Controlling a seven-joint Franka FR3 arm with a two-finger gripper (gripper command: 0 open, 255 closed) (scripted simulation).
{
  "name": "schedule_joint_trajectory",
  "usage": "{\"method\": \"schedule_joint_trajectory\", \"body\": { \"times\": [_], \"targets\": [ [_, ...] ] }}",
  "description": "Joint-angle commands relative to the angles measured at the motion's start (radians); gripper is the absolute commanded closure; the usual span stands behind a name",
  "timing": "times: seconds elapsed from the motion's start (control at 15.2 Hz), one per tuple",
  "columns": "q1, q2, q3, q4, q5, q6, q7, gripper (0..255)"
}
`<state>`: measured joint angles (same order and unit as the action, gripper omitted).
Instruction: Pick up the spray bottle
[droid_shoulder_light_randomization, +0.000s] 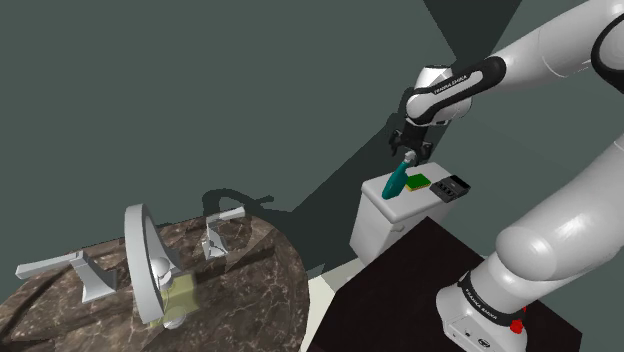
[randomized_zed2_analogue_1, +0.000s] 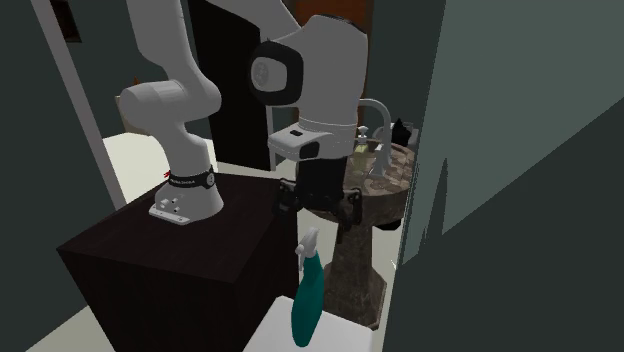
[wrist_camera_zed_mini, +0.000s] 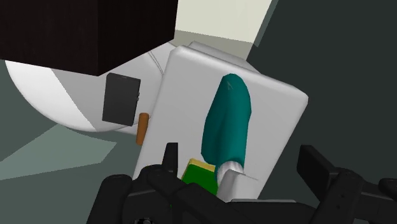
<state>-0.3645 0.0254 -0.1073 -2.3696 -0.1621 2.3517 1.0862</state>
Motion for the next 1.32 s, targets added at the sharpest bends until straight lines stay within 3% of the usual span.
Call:
{"method": "schedule_joint_trajectory", "body": {
  "times": [0.0, 0.59, 1.25],
  "targets": [
    [-0.001, 0.003, -0.001, -0.002, -0.001, 0.006, 0.000, 255],
    [0.000, 0.004, 0.000, -0.001, 0.000, 0.006, 0.001, 255],
    [0.003, -0.085, 0.003, 0.047, 0.007, -0.131, -0.014, 255]
  ]
}}
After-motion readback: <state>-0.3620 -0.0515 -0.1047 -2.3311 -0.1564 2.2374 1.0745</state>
